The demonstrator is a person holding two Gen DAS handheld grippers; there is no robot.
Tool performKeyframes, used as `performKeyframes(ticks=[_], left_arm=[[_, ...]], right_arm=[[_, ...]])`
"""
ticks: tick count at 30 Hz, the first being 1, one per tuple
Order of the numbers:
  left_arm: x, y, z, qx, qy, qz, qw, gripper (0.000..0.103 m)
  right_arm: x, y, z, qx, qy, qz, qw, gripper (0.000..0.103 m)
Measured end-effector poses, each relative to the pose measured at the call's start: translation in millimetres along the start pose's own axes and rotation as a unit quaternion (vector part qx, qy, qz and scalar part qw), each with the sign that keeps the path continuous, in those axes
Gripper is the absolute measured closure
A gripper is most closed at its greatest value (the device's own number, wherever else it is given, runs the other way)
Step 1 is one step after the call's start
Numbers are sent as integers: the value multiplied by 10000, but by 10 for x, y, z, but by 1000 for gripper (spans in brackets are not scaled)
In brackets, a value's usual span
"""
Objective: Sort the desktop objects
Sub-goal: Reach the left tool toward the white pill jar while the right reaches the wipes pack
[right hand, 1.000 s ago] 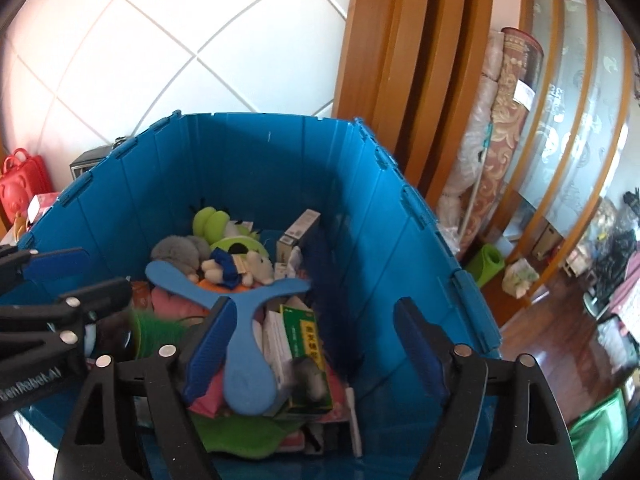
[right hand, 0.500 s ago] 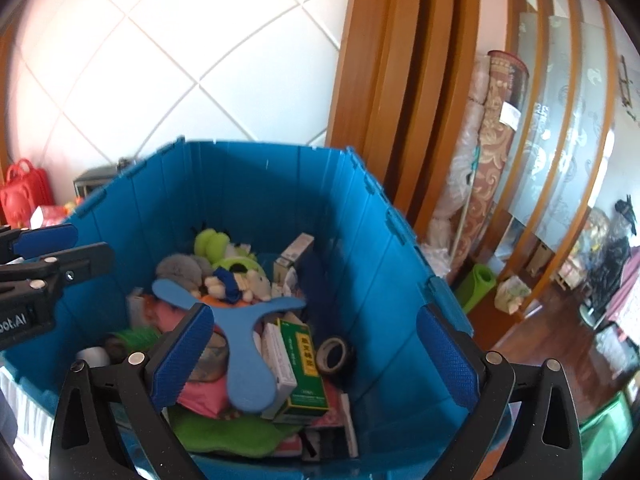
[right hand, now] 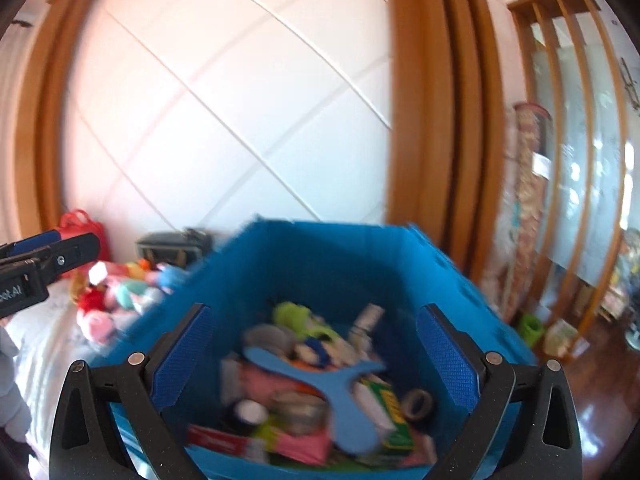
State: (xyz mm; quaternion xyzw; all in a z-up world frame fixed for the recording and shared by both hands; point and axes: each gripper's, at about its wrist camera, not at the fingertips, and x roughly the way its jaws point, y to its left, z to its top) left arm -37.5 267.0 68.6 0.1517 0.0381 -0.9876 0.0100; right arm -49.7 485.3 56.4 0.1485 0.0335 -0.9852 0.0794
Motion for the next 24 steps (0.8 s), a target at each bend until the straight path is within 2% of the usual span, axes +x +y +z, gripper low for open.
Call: performKeyframes(ticks=[3, 7, 9, 13, 18, 22, 24], left_arm=[[-61, 472, -45, -196, -120, 399, 9989, 23], [-54, 1178, -138, -503, -97, 735, 9960, 23], [-18, 1534, -193, -567, 12, 841, 9948, 23], [102, 2292, -341, -548, 475, 1059, 9917, 23], [408, 3177, -519, -585, 1202, 1043, 9855, 23], [736, 3555, -746, -610, 1731, 876, 9791, 23], [937, 3639, -884, -621, 1977, 681, 9759, 23]], right_arm=[[63, 358, 52, -78, -158, 272, 9995, 0], [173, 881, 110, -146, -124, 576, 9982, 0], [213, 1190, 143, -157, -141, 716, 9972, 0], [332, 1872, 207, -172, -174, 957, 9951, 0], [629, 2693, 183, -135, 153, 1145, 9932, 0], [999, 3140, -37, -86, 703, 978, 9927, 0], [1187, 3218, -172, -103, 945, 814, 9921, 0]])
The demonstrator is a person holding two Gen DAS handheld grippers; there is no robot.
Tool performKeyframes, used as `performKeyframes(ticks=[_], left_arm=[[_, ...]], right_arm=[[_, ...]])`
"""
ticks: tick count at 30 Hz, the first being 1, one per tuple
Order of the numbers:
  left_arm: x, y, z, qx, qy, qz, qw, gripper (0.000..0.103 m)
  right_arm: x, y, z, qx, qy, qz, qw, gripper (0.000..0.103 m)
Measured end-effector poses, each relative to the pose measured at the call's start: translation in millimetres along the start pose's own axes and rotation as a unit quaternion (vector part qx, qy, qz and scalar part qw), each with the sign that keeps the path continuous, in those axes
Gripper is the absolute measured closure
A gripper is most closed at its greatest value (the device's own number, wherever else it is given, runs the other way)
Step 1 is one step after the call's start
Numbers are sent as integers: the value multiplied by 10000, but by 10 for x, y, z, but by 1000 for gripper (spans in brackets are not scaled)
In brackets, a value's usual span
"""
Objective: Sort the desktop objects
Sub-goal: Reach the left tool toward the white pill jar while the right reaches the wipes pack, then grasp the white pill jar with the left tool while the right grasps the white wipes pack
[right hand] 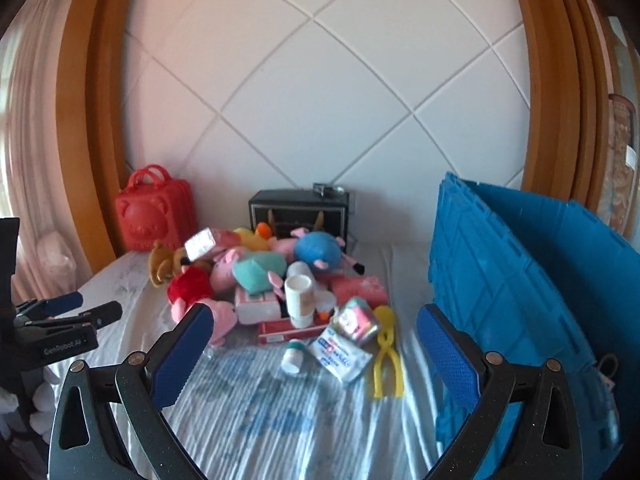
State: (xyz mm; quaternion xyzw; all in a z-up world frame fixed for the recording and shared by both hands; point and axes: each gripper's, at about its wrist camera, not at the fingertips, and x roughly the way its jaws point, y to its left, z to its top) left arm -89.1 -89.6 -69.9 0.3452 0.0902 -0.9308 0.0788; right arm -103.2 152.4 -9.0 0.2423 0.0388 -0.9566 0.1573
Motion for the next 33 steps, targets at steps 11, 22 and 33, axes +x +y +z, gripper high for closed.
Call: performKeyframes(ticks=[11, 22, 33], left_arm=[[1210, -463, -298, 241, 892, -436, 9948, 23], [2461, -1260, -373, 701, 1524, -355, 9852, 26], [2906, -1198, -434, 1029, 1842, -490, 9763, 65]], right_arm=[[1112, -265, -672, 37, 1109, -150, 9937, 0], [2033, -764, -1079, 173, 1766, -284, 9837, 0], [2609, -649, -1225, -162, 1924, -272, 9808, 18]])
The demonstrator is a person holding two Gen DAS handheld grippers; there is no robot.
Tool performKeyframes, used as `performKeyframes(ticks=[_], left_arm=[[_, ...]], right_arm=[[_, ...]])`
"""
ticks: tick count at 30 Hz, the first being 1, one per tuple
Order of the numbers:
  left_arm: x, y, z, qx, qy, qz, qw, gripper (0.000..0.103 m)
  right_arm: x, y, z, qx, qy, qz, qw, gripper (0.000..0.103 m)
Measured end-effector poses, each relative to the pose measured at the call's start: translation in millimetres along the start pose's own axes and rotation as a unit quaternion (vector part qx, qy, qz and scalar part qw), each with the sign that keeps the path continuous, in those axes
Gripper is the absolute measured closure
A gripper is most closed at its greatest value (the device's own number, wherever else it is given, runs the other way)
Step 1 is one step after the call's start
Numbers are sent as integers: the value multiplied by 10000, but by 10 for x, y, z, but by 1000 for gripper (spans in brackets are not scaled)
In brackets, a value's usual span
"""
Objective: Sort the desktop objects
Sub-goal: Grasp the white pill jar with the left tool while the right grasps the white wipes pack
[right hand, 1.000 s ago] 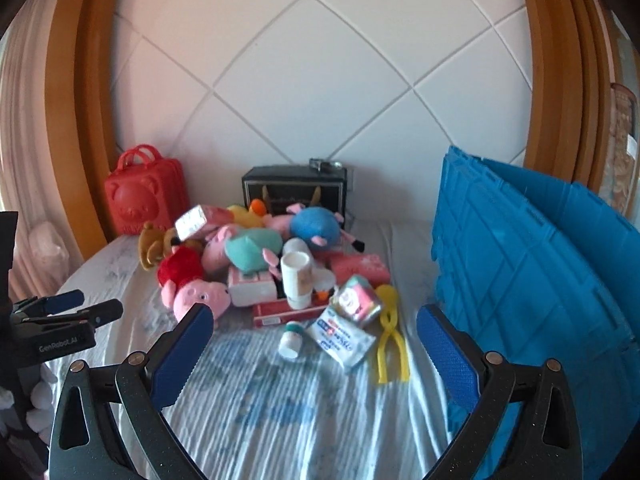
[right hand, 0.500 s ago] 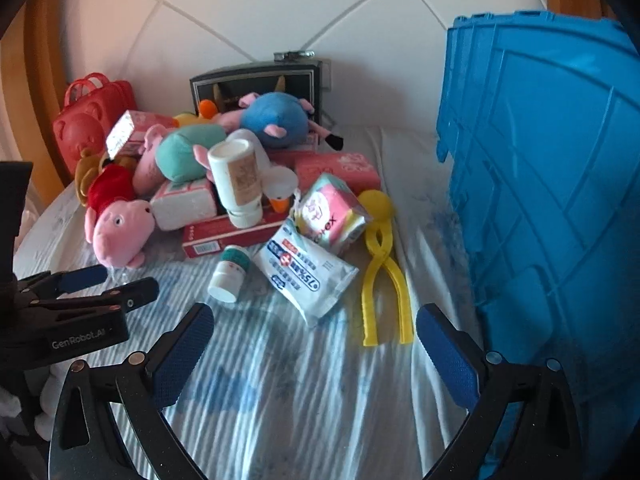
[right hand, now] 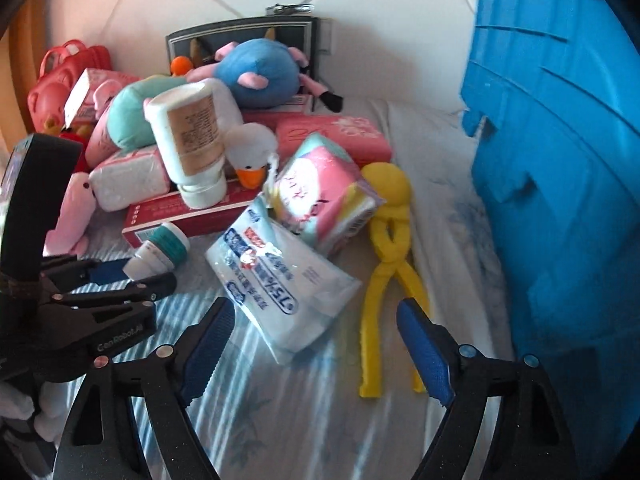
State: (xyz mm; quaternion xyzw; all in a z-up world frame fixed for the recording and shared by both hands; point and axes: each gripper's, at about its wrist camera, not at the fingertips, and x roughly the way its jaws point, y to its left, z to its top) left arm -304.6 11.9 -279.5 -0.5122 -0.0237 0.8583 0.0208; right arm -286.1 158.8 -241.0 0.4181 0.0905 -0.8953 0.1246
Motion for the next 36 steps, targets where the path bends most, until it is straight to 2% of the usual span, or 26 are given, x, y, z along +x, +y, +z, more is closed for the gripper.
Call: performKeyframes(ticks=[4, 7, 10, 13, 17, 19, 23, 26, 28, 30, 36], left_arm=[[-18, -28, -31, 187, -84, 42, 9998, 65], [-35, 8, -32, 43, -105, -57, 9999, 65], [-37, -25, -31, 96, -144, 28, 9998, 65], [-51, -34, -37, 69, -182, 48, 9998, 65], [-74, -38, -48, 34, -197, 83, 9998, 65], [-84, -29, -46, 1, -181, 89, 9998, 65], [-102, -39, -44, 43, -169, 140, 9997, 65], [-125, -26, -51, 12, -145, 135, 9998, 67], [-149, -9, -62, -27, -143, 132, 9998, 68], [-175, 19, -73, -95, -113, 116, 9998, 68], [-460, 97, -128, -191, -326, 217, 9990, 69]], right_arm=[[155, 153, 59, -298, -99, -96, 9995, 18], [258, 189, 107, -450, -133, -200, 9987, 13], [402, 153, 108, -499, 26, -92, 9987, 12], [496, 126, 50, -388, 246, 105, 9989, 17], [419, 166, -26, -372, 354, 346, 9981, 29], [380, 189, -44, -393, 382, 456, 9975, 31], [463, 232, -32, -535, 391, 364, 9971, 16], [539, 341, -43, -746, 424, 286, 9959, 16], [516, 380, -48, -757, 325, 267, 9962, 35], [477, 421, -51, -765, 304, 210, 9964, 44], [275, 470, -88, -682, 185, 274, 9971, 46]])
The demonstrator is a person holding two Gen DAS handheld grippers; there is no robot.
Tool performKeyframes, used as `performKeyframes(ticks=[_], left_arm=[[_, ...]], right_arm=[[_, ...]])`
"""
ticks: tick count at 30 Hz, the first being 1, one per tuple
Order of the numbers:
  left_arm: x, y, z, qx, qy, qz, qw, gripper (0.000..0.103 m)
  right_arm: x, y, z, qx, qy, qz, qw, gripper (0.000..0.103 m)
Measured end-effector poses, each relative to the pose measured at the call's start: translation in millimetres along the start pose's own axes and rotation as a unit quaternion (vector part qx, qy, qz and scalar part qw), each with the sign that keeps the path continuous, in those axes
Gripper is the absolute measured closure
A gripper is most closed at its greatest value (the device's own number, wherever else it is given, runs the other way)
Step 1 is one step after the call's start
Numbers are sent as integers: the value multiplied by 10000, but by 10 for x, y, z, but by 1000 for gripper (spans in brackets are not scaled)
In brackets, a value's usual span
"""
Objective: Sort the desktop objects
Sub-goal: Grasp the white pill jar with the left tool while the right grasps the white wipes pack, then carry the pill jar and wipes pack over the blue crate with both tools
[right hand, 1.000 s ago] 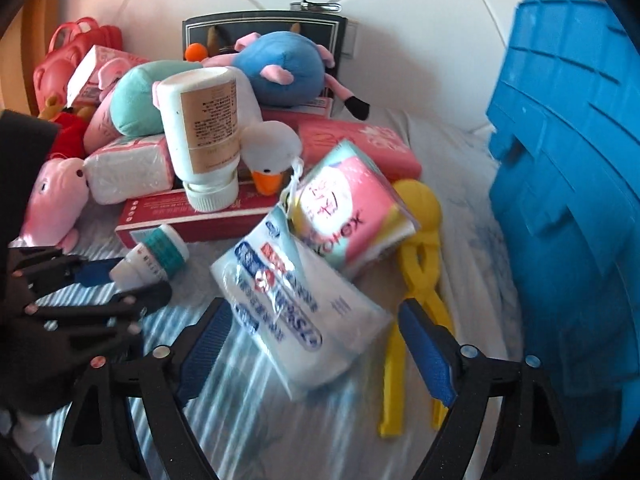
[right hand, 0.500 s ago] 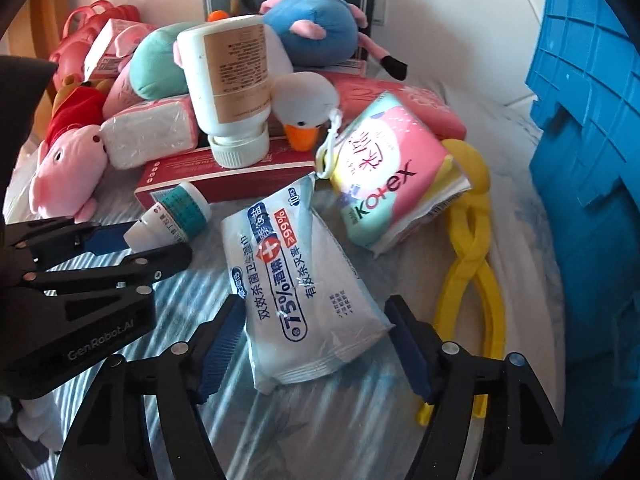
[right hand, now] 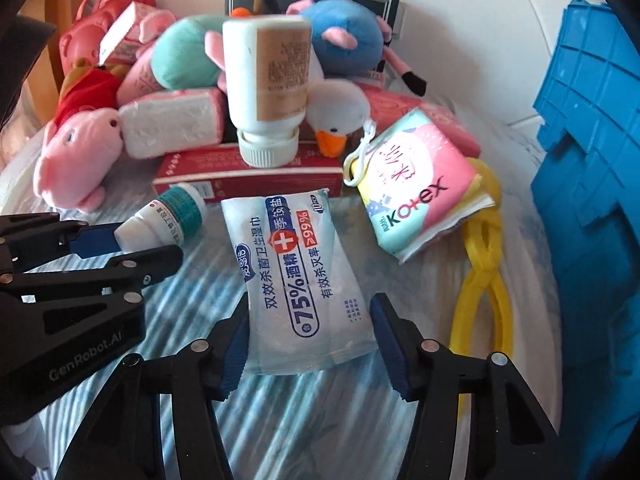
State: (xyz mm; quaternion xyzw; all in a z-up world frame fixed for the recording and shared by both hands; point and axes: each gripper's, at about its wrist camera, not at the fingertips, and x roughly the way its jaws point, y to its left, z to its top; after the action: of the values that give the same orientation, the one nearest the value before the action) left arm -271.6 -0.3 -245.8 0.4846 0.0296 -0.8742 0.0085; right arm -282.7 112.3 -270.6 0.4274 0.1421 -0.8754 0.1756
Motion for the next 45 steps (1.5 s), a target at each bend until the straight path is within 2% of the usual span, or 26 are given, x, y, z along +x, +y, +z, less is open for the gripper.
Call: performKeyframes(ticks=[8, 16, 21, 26, 30, 36, 41, 45], left_arm=[[-748, 271, -6, -131, -721, 141, 9972, 69], [-1515, 403, -95, -142, -1497, 151, 9885, 69], [-1915, 412, -229, -15, -1845, 76, 9828, 69], [-2283, 276, -224, 207, -2238, -210, 9742, 69], [-2577, 12, -94, 348, -2483, -458, 9670, 69], [-2972, -694, 187, 677, -2784, -745, 9552, 69], [-3215, -1516, 463, 766, -2852, -1148, 9485, 69], [-3329, -2296, 750, 898, -2599, -1433, 9507, 69]], right_arm=[[-631, 58, 154, 106, -609, -132, 9980, 47], [-1491, 202, 208, 227, -1347, -291, 9902, 47], [-2057, 294, 191, 336, -1733, -620, 9823, 47], [-2606, 298, 167, 459, -2130, -1135, 9694, 47], [-3025, 94, 201, 651, -2383, -1355, 9595, 47], [-3683, -576, 337, 944, -2783, -1638, 9417, 47], [-4120, -1309, 368, 875, -2922, -2014, 9308, 47], [-4254, -1966, 362, 781, -2802, -2177, 9317, 47]])
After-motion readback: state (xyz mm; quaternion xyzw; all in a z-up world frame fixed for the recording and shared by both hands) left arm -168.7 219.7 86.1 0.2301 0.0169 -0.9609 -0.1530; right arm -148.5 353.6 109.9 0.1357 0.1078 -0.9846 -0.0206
